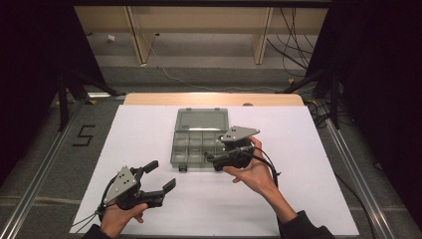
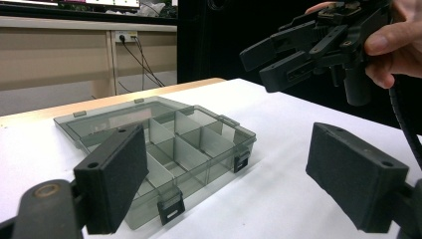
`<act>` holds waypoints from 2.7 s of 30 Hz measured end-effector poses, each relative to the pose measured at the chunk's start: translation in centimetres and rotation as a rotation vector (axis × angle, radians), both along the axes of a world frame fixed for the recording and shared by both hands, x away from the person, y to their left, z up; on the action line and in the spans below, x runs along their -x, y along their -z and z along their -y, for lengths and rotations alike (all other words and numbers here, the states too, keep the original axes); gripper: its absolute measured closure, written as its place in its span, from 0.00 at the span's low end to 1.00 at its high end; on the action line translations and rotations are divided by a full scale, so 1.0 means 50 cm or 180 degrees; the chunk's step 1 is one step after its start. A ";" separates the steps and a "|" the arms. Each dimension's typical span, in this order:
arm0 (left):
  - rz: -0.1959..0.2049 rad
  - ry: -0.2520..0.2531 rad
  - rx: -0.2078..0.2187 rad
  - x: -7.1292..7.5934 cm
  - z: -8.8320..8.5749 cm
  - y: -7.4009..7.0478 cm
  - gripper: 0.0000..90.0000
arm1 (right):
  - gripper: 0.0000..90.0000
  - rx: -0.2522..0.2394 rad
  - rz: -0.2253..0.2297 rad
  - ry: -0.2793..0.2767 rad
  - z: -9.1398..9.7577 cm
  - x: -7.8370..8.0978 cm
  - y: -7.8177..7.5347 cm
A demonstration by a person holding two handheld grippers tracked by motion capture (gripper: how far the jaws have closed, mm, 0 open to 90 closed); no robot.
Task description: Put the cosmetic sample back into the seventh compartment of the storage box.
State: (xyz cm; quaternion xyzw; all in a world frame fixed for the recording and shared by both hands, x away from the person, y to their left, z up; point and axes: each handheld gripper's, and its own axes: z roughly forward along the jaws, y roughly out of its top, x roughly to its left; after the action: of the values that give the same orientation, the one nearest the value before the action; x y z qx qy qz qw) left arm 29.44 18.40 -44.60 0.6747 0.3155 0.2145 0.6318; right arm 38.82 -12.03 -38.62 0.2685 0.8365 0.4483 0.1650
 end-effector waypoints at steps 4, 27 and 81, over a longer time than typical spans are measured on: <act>0.0006 0.0001 -0.0007 0.000 0.000 0.000 0.17 | 0.26 -0.0086 0.0041 -0.0012 0.011 0.008 0.000; 0.0003 0.0002 -0.0004 0.000 0.000 0.000 0.17 | 0.24 -0.0324 0.0210 0.0009 0.041 0.042 -0.008; 0.0001 -0.0003 -0.0016 0.000 0.000 -0.001 0.17 | 0.19 -0.0721 0.0302 0.0226 0.148 0.112 0.032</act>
State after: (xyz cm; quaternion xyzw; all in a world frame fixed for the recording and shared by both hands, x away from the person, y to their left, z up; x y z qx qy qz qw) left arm 29.45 18.40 -44.57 0.6762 0.3151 0.2157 0.6300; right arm 33.21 -19.41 -40.21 0.2933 0.7617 0.5460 0.1887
